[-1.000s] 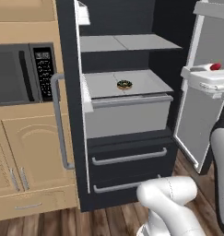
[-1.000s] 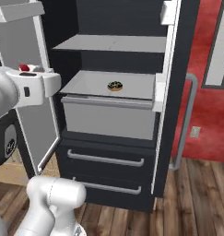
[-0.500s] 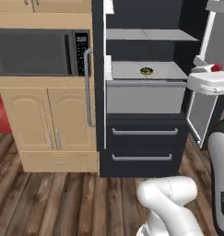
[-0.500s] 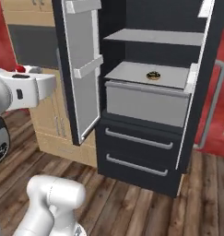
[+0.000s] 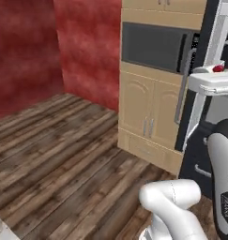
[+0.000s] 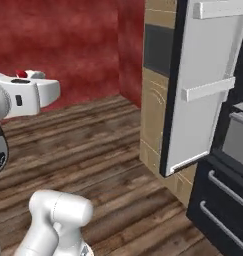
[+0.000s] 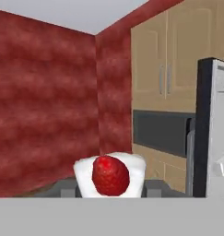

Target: Take the cake and donut from the fridge and place them on the empty tray on the dining counter.

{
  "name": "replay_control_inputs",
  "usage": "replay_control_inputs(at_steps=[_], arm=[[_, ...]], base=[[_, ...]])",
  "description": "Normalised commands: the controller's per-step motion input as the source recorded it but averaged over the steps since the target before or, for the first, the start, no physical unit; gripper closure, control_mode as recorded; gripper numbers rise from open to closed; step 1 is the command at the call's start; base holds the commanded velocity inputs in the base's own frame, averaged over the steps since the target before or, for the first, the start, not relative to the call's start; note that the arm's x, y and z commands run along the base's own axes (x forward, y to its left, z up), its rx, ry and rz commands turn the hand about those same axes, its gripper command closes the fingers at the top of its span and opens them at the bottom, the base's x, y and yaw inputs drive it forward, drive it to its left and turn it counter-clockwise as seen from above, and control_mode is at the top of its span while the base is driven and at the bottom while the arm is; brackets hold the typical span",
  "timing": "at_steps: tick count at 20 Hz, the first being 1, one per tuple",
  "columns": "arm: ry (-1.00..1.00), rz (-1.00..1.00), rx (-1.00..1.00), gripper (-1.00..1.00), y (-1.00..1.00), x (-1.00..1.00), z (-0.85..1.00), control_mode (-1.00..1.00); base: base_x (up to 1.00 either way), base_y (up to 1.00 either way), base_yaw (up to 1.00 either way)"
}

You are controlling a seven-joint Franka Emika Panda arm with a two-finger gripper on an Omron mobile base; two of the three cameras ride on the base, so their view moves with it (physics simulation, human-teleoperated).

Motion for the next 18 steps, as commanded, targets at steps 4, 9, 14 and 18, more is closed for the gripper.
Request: replay_control_inputs(at_steps=[4,9,14,18], arm=[[0.0,0.0,0.0,1.0,0.0,0.0,0.0,1.0],[0.0,0.0,0.0,1.0,0.0,0.0,0.0,1.0],[0.0,0.0,0.0,1.0,0.0,0.0,0.0,1.0],[0.0,0.0,0.0,1.0,0.0,0.0,0.0,1.0]], base=[[0.0,0.03,1.0],[0.0,0.03,1.0],[0.0,0.04,1.0],[-0.05,0.07,0.89]])
